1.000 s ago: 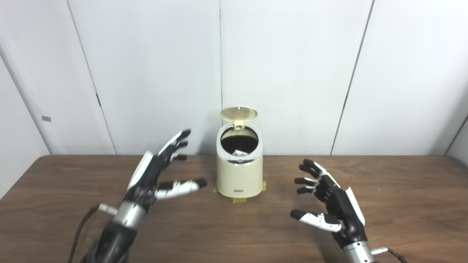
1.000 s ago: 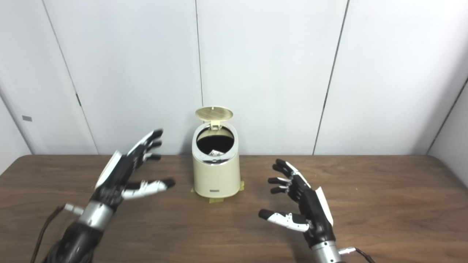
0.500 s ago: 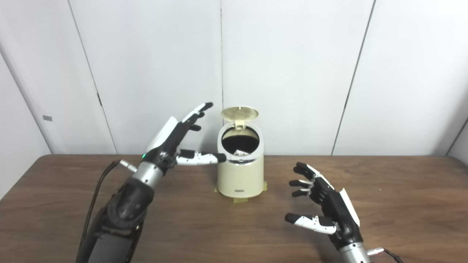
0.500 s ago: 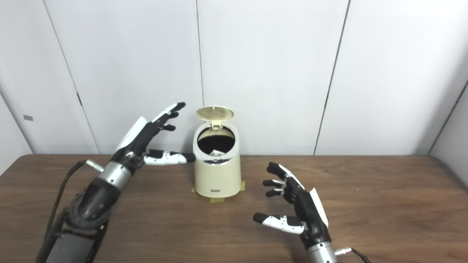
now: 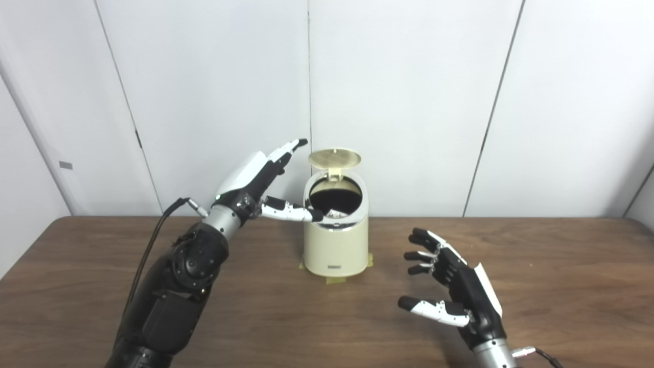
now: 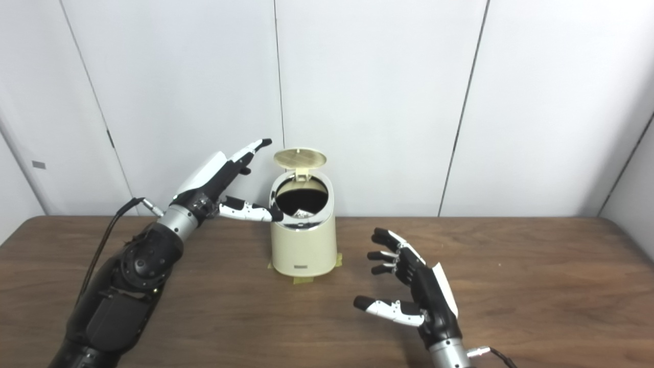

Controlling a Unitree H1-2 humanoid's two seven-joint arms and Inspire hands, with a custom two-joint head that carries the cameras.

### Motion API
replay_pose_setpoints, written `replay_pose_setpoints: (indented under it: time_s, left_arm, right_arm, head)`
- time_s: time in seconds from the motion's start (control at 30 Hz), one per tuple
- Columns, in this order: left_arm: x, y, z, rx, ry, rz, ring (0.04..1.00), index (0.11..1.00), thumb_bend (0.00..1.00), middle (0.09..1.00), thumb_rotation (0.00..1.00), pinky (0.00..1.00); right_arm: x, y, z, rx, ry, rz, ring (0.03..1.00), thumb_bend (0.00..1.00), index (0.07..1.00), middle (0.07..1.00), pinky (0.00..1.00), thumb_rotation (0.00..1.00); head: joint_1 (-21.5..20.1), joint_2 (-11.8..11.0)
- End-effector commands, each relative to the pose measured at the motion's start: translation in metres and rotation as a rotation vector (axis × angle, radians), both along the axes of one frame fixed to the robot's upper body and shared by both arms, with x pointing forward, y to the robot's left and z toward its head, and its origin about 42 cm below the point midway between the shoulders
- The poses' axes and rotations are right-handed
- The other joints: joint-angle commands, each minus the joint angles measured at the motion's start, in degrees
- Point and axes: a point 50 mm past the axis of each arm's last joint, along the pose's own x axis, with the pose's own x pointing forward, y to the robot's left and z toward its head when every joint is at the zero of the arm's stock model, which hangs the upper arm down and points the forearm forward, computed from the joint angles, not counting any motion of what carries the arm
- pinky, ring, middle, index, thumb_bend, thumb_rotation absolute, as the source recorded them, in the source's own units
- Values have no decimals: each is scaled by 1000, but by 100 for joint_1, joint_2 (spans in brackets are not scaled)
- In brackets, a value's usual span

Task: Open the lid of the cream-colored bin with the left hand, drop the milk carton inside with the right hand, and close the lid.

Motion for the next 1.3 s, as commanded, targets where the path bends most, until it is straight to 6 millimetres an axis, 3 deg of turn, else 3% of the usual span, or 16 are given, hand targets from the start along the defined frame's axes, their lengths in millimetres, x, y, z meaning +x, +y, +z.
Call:
replay_pose_setpoints:
  time_s: [0.0,0.73,1.27]
  left_arm:
    - [9,-5,36,28,-92,-16,993,1000,942,1000,362,836]
    - [25,-12,49,101,-78,-54,1000,995,947,997,345,939]
    - [18,-4,82,206,-75,-151,1000,946,918,980,315,1000]
  right_arm:
    - [8,1,22,12,-81,-5,726,758,808,813,611,287]
    - [5,6,23,-27,-71,-1,701,713,785,804,590,242]
    - [5,9,21,-17,-54,-1,712,726,789,808,604,250]
  head:
    - [-5,2]
    - [-86,33]
    - [-104,58]
